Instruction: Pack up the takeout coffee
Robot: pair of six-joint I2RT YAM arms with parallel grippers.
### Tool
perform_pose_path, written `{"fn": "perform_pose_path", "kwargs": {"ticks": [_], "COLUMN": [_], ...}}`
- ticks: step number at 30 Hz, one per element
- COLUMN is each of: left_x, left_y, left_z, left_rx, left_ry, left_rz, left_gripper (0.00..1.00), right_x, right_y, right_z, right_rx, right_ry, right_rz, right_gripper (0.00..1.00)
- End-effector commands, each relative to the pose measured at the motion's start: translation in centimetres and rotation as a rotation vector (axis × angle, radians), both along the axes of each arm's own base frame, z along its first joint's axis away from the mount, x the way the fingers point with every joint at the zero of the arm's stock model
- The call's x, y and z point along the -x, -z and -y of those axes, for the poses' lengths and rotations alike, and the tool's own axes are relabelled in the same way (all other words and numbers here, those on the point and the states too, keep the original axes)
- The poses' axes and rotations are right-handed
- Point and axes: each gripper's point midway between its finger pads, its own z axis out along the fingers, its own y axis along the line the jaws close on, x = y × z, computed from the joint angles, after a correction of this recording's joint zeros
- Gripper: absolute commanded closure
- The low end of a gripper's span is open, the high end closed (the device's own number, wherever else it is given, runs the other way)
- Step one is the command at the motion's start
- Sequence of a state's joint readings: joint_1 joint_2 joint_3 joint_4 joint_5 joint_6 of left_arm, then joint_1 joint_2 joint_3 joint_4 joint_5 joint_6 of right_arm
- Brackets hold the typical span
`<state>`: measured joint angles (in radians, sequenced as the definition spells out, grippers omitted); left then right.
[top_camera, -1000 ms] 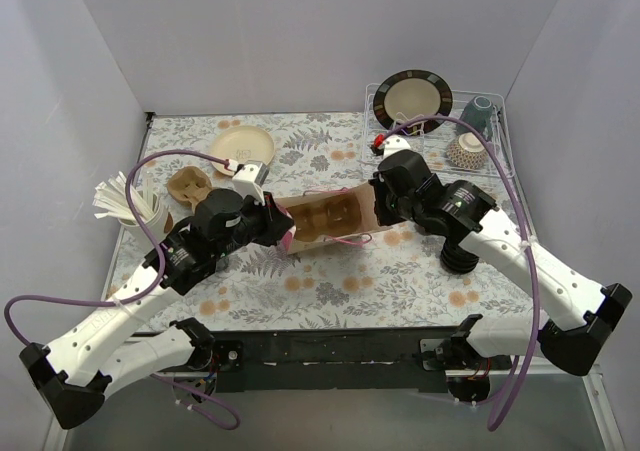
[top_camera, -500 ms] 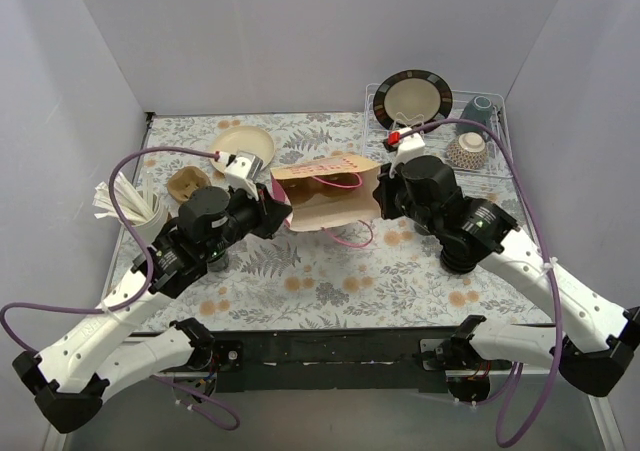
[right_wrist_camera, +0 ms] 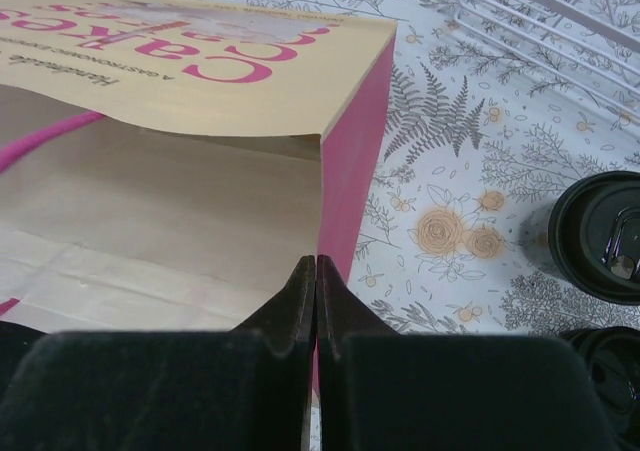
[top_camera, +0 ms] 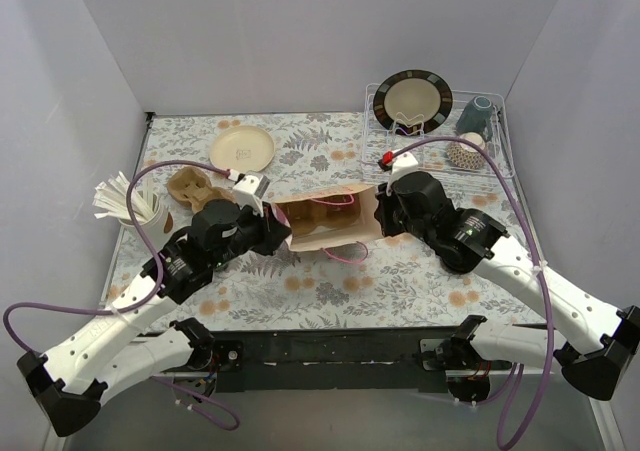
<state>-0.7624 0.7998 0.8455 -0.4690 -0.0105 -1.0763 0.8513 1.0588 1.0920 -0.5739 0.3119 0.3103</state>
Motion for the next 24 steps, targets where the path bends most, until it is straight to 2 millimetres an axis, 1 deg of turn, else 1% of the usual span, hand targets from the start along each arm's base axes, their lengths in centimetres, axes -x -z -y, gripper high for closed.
{"fn": "perform_pose_path", "kwargs": {"ticks": [1,3,5,6,7,8,9,10,11,12,14,16,17,20,22,24], "left_x": [-0.9,-1.0,-0.9,-0.6,-0.4,0.5,1.0,1.3,1.6,1.7,1.5,1.2,1.1,0.9,0.9,1.2], "left_y": [-3.9,-4.1,-3.9,-3.6,-2.8,-1.0,-0.4,0.2,0.8,0.3,0.1,0.0,0.0,-0.2,-0.3,0.1], "left_z": [0.8,0.9,0.9,0.8,0.7,1.0,0.7,0.6,0.5,0.3,0.0,0.1,0.1,0.4,0.4,0.4], "left_rx": [0.018,0.015,0.026,0.032,0.031,0.037,0.043,0.047,0.049,0.061,0.054,0.019,0.005,-0.008,-0.007,-0.006], "left_ry": [0.029,0.031,0.026,0.026,0.022,0.045,0.046,0.045,0.039,0.038,0.024,0.035,0.043,0.055,0.060,0.068], "left_rz": [0.107,0.107,0.089,0.077,0.057,0.003,-0.012,-0.031,-0.050,-0.037,-0.025,-0.012,-0.007,-0.001,0.004,-0.002], "left_gripper": [1.00,1.00,1.00,1.00,1.00,1.00,1.00,1.00,1.00,1.00,1.00,1.00,1.00,1.00,1.00,1.00], "right_x": [-1.4,-1.4,-1.1,-0.9,-0.5,0.0,0.4,0.8,1.1,1.3,1.2,0.9,0.5,0.1,0.1,0.5], "right_y": [-4.7,-5.4,-4.7,-3.9,-2.0,-1.2,-0.2,1.4,1.7,2.1,1.4,0.7,-0.1,-1.1,-1.4,-1.0], "right_z": [-0.9,-0.8,-0.5,-0.3,0.0,0.2,0.4,0.8,1.1,1.3,1.3,1.1,1.0,0.6,0.4,0.2], "right_rx": [-0.073,-0.087,-0.080,-0.068,-0.038,-0.040,-0.033,-0.011,-0.010,-0.003,-0.018,-0.025,-0.028,-0.029,-0.039,-0.046], "right_ry": [0.004,0.008,0.004,0.001,0.000,0.001,0.000,0.003,0.008,0.014,0.016,0.010,0.016,0.010,0.006,-0.017], "right_rz": [0.111,0.130,0.128,0.113,0.080,0.058,0.037,0.007,-0.008,-0.021,-0.006,0.020,0.036,0.050,0.055,0.045], "right_gripper": [0.99,0.99,0.99,0.99,0.99,0.99,0.99,0.99,0.99,0.99,0.99,0.99,0.99,0.99,0.99,0.99]}}
